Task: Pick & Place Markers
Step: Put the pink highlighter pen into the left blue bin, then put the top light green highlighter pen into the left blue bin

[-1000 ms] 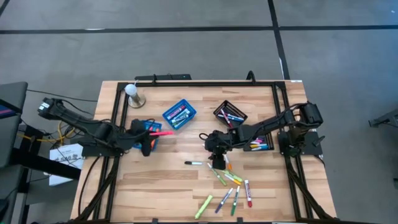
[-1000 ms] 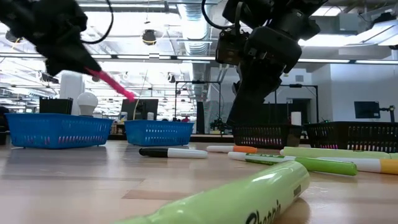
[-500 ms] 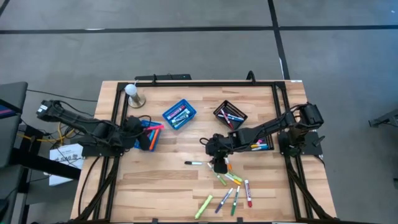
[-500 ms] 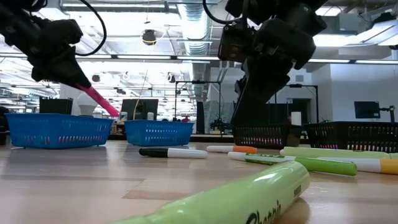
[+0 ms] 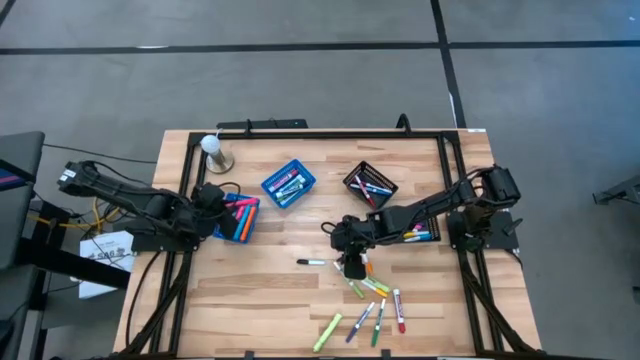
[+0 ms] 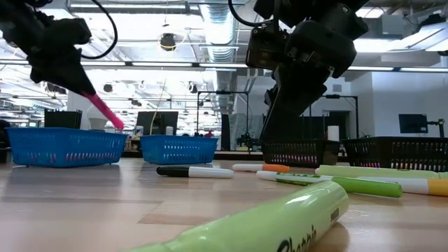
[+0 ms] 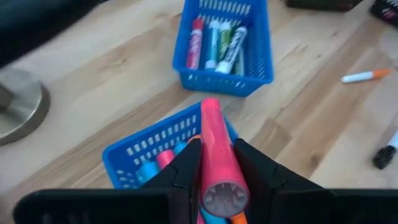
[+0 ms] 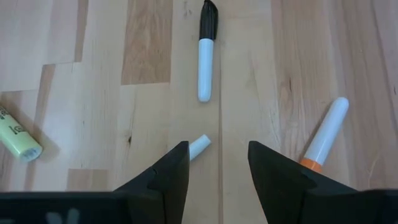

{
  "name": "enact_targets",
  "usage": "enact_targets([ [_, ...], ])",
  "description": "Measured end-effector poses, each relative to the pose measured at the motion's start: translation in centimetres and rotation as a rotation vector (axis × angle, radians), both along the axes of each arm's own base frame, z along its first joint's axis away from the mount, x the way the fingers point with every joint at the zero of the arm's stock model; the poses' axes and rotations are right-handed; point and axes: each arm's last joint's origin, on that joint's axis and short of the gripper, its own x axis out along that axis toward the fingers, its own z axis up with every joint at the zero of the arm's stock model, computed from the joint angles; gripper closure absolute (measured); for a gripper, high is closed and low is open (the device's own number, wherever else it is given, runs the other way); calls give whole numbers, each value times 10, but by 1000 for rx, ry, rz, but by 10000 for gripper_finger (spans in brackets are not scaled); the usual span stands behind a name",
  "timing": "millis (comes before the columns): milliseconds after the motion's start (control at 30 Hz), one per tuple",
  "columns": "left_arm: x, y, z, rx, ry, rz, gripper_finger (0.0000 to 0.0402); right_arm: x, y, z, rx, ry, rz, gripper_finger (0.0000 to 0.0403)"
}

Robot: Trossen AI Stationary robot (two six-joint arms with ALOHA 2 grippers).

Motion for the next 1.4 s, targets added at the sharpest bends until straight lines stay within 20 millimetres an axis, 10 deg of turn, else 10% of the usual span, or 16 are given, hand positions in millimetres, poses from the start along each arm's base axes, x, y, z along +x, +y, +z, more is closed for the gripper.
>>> enact_targets([
  [800,17,-8,-36,-17,138,12,244,-1,11,1,7,-17,27,254],
  [1400,20,-9,-34,-29,104,10,256,-29,10,-11,162,378,-232,284],
])
